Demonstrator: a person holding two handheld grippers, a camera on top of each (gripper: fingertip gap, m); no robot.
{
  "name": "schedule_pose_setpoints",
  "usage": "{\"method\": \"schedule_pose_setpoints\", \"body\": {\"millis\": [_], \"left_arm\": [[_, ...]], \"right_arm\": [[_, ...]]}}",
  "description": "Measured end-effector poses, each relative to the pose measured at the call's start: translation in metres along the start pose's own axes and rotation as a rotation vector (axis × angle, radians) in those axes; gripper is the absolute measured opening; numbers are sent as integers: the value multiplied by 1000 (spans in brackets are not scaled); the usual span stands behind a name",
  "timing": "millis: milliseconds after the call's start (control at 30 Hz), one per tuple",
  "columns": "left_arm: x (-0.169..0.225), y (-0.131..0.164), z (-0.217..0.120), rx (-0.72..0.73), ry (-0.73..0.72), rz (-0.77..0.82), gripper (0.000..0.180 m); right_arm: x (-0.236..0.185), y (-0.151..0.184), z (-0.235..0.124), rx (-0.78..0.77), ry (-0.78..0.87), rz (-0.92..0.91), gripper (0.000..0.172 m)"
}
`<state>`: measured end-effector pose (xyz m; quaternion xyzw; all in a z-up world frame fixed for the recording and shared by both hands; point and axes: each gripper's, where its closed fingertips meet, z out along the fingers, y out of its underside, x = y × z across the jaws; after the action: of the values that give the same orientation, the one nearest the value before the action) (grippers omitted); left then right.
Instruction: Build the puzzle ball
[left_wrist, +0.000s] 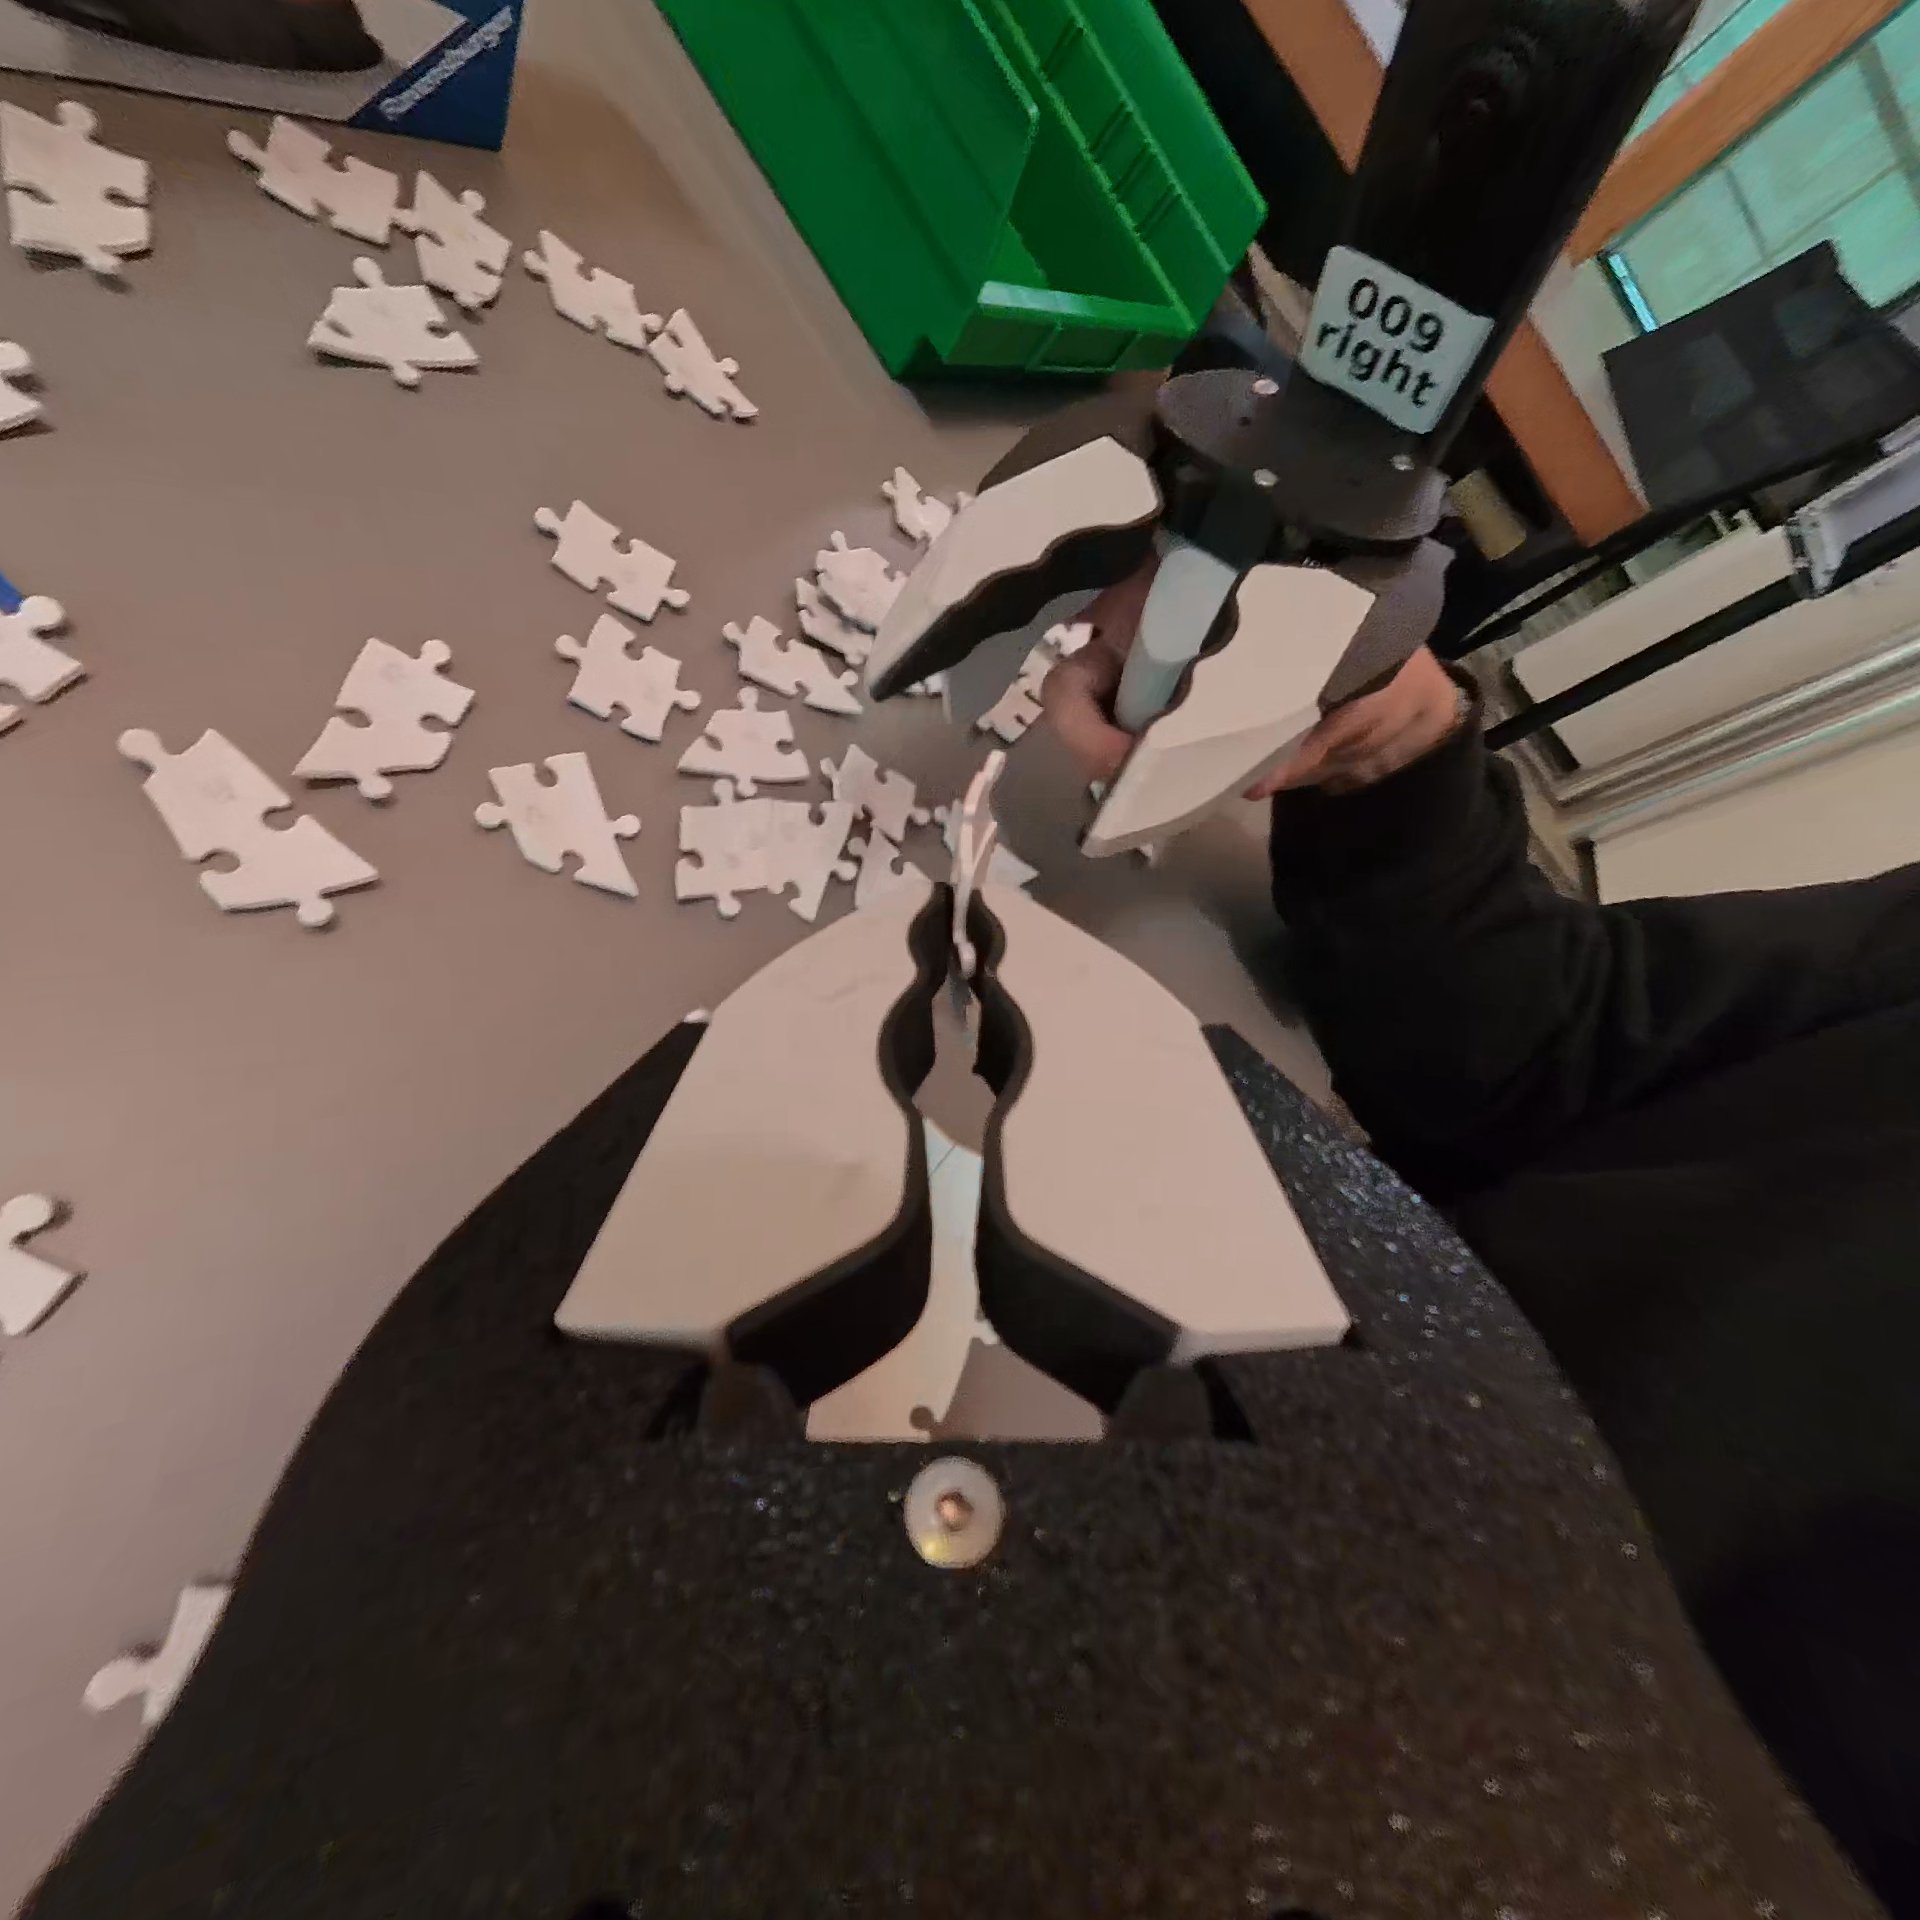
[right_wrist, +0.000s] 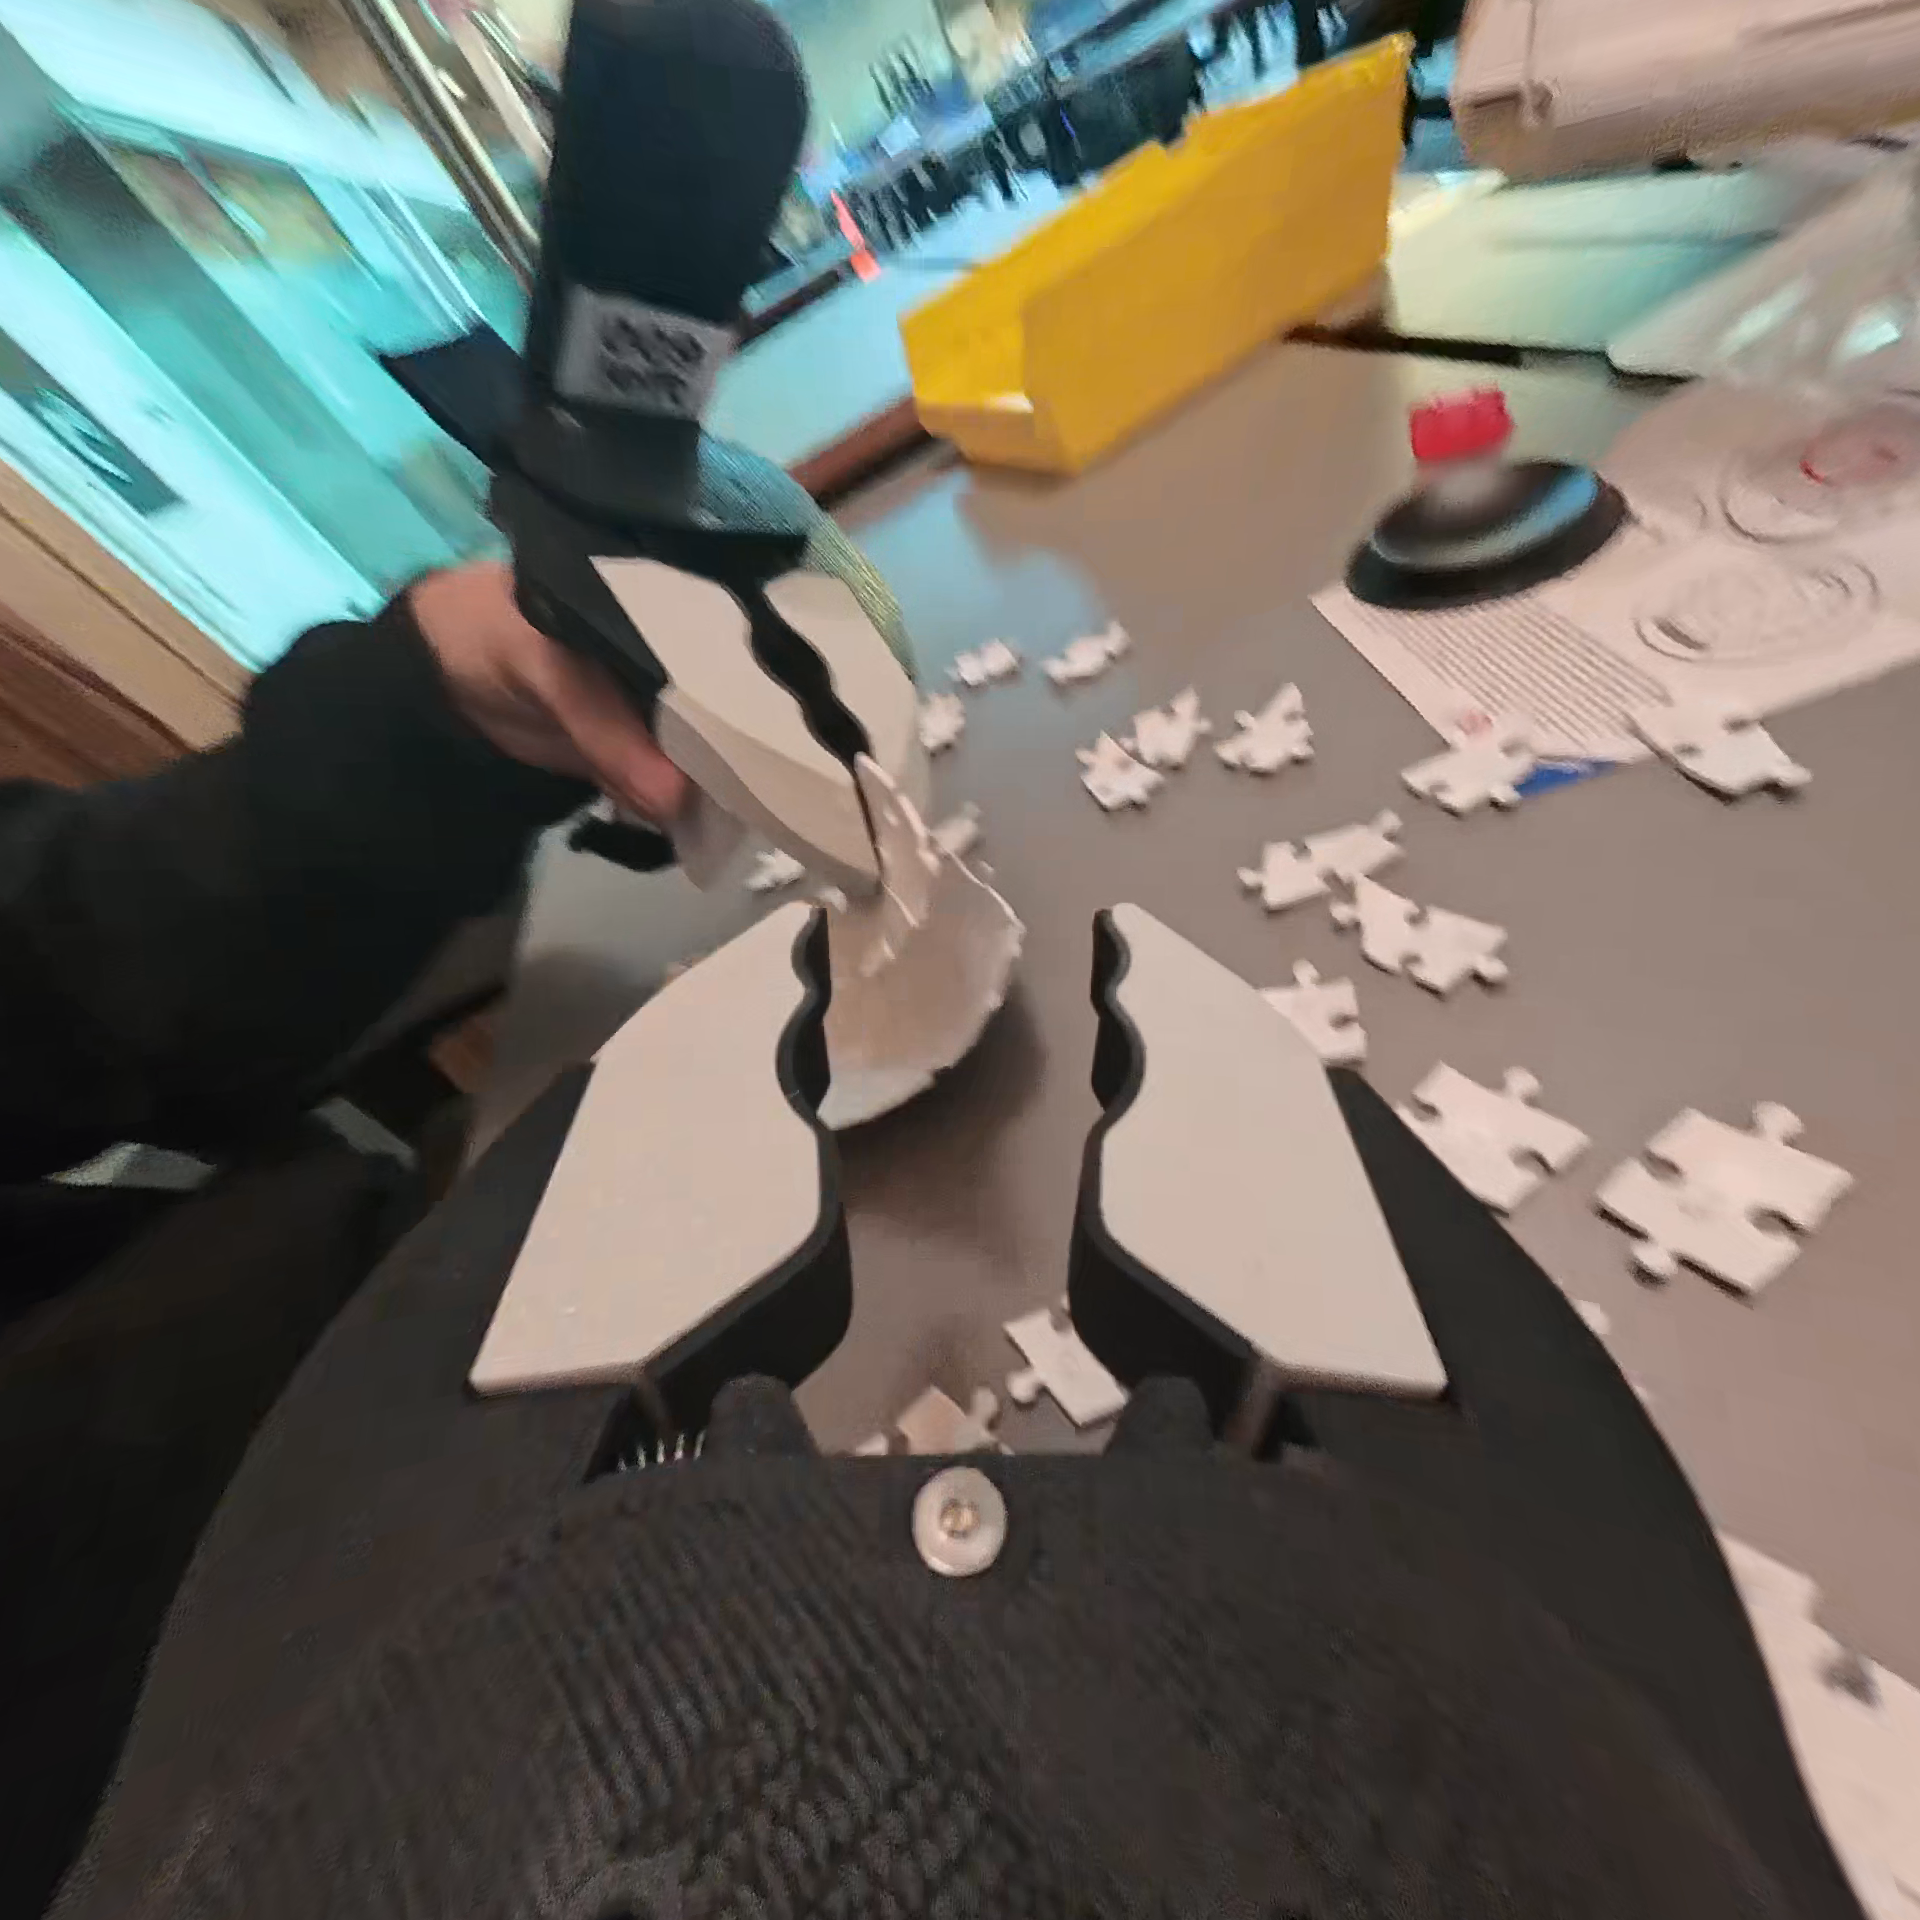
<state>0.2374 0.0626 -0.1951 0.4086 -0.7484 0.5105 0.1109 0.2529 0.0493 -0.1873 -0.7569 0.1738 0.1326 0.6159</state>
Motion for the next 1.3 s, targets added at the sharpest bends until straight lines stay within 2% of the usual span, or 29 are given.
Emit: {"method": "schedule_pose_setpoints", "body": {"millis": [33,100,233,300,400,467,567,667,933,1033,1067,1233,1300], "left_arm": [[3,-1,1,10,17,2,2],[8,-4,2,32,50,6,2],[16,-9,4,71,94,19,2],[15,-9,3,75,89,41,2],[17,-6,2,43,82,87,5],[7,-8,-2,15,-3,141,19],[-9,-15,-14,-11,-144,255,20],[-12,-18,-20,-41,-190,287,20],[6,-4,-1,-131,-110,315,20],[6,-2,5,-141,-105,301,3],[5,-2,6,-142,-104,300,3],[9,-7,5,-78,-64,270,1],[11,-9,5,-57,-34,254,1]], "right_arm": [[-4,-4,1,26,-29,11,47],[-11,-7,3,55,-80,30,40],[-21,-7,7,63,-151,32,7],[-20,-6,7,57,-134,11,3],[-21,-2,5,17,-139,22,2],[-14,5,5,-32,-106,41,2],[-6,10,3,-54,-79,96,2],[-6,12,2,-62,-97,130,2],[-9,9,-2,-56,-105,117,2],[-11,9,-2,-66,-103,105,2],[-10,9,-2,-70,-92,90,2],[-14,-2,-4,22,-128,63,11],[-16,-3,-2,37,-146,56,6]]}}
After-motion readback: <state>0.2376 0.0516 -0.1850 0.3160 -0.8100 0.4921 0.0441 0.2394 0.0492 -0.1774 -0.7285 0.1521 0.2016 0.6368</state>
